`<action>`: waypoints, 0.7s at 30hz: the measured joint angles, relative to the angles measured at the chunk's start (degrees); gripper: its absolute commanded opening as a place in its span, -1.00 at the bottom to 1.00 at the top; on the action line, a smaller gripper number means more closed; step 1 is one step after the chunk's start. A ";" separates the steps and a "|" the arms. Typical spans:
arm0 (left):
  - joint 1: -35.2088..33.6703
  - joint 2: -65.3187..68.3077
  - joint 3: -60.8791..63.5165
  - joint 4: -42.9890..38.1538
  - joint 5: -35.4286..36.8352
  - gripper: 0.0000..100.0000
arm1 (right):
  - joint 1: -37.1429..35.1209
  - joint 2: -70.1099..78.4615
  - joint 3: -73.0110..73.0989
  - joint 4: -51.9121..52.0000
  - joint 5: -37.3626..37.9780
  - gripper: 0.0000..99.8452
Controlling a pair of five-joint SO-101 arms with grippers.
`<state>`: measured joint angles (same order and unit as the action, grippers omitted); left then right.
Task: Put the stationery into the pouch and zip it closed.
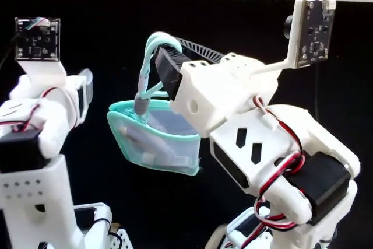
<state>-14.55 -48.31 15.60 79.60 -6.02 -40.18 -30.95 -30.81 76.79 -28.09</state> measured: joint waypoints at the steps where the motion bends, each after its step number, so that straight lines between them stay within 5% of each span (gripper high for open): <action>1: -0.53 0.00 -1.49 2.02 -1.23 -0.65 | 0.00 0.00 0.00 0.00 0.00 -0.99; 21: -2.29 -0.09 -5.98 20.31 -37.89 -0.65 | 2.29 0.00 0.00 0.00 0.00 -0.99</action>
<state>-16.84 -48.40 9.63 99.91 -43.91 -37.89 -30.95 -30.81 76.79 -28.09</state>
